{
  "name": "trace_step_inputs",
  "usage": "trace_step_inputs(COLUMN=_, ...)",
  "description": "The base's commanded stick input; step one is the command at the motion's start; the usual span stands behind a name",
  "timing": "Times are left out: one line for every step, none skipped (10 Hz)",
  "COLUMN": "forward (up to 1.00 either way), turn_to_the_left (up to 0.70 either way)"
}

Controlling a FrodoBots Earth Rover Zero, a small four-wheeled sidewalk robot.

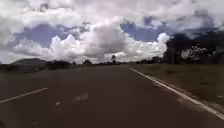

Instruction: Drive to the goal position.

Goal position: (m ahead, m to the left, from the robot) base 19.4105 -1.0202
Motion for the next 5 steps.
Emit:
trace_step_inputs(forward=1.00, turn_to_the_left=0.00)
trace_step_inputs(forward=1.00, turn_to_the_left=-0.01)
trace_step_inputs(forward=1.00, turn_to_the_left=-0.21)
trace_step_inputs(forward=1.00, turn_to_the_left=-0.40)
trace_step_inputs(forward=1.00, turn_to_the_left=-0.37)
